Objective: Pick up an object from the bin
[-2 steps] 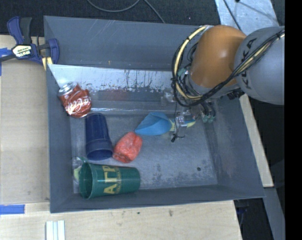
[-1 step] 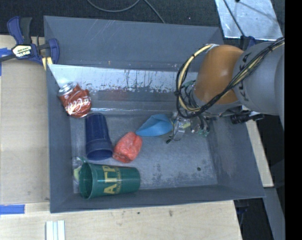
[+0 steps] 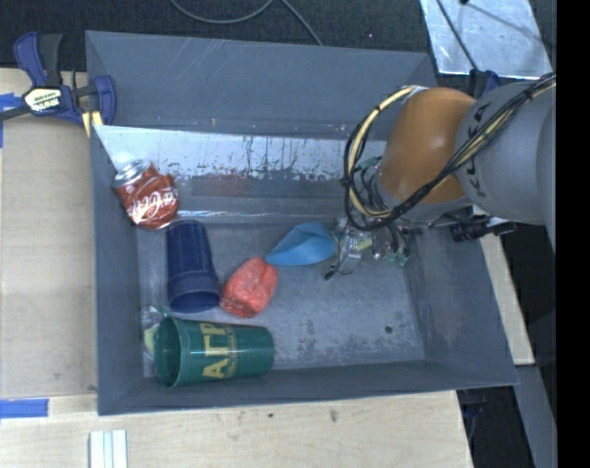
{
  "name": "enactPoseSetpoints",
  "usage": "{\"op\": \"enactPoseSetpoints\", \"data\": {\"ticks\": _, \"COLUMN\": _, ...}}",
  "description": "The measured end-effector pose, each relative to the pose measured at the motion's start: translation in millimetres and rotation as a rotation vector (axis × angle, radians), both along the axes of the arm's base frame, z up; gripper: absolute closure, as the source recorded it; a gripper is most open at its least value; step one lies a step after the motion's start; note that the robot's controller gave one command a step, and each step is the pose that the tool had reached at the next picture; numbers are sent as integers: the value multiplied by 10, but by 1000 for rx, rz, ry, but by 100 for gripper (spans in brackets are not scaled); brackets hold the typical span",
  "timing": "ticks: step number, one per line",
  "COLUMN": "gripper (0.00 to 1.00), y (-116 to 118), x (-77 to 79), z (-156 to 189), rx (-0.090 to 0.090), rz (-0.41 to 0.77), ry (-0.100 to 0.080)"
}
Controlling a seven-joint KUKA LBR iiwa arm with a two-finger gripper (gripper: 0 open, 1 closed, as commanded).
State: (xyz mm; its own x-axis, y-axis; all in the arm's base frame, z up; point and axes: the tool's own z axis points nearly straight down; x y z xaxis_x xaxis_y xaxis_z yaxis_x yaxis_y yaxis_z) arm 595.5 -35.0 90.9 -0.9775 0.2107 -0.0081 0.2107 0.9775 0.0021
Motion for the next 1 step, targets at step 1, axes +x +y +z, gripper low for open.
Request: {"op": "enactPoseSetpoints", "data": {"ticks": 1, "gripper": 100, "y": -53, "x": 129, "z": 312, "rx": 0, "rz": 39, "ry": 3}}
